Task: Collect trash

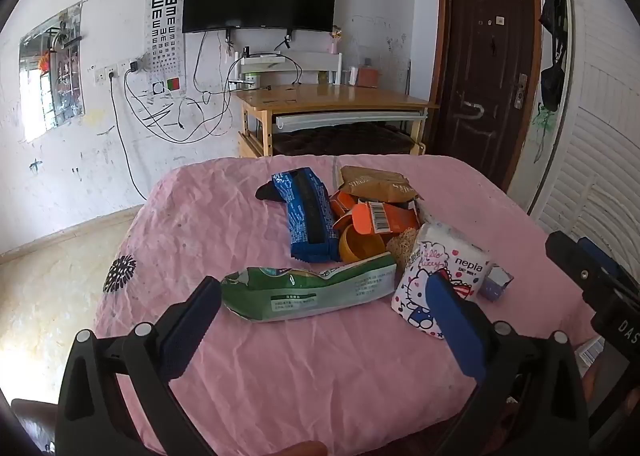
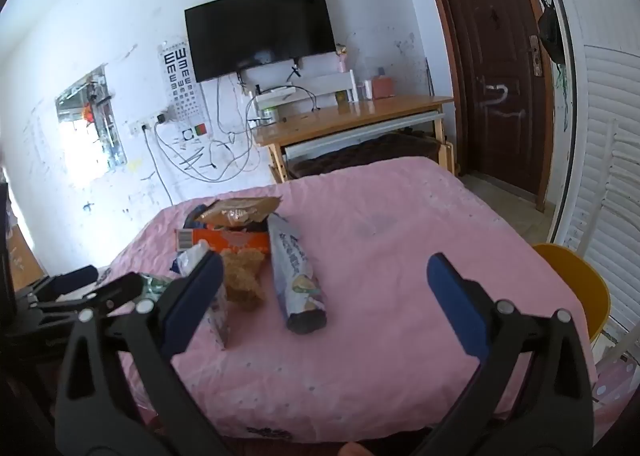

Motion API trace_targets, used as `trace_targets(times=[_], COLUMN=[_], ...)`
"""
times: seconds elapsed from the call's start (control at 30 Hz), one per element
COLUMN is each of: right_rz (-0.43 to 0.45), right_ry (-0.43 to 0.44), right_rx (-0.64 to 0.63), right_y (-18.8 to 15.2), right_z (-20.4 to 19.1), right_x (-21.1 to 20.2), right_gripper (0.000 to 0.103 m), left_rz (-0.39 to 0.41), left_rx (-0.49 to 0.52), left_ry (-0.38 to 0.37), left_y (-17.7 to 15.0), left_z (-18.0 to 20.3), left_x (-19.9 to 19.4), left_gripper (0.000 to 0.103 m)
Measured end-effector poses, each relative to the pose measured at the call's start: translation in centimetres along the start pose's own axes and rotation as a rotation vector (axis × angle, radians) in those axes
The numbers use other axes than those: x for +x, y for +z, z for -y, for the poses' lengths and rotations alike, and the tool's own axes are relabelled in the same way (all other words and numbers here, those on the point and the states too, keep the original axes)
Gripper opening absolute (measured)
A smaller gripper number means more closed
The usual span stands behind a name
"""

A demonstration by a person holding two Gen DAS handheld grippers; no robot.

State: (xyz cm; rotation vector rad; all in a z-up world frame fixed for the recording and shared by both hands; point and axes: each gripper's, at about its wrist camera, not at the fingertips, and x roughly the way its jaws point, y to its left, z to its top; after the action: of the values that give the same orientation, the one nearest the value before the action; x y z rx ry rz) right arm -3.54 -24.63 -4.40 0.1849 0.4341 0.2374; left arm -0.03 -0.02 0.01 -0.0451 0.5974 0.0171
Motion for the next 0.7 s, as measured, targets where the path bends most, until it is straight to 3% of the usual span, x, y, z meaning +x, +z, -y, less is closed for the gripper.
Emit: trace_targets(times=[0.7], right_rz=[0.0], right_ry=[0.001], right_rx=[-0.008], right_y=[0.01], right_z=[-0.09], right_x=[-0.22], right_gripper=[0.098], left_rz=[-0.014], left_rx=[-0.01], left_ry=[-0.004], left_y=[0.0], left_z=[-0.15], left_x=[0.2], left_gripper=[0.097])
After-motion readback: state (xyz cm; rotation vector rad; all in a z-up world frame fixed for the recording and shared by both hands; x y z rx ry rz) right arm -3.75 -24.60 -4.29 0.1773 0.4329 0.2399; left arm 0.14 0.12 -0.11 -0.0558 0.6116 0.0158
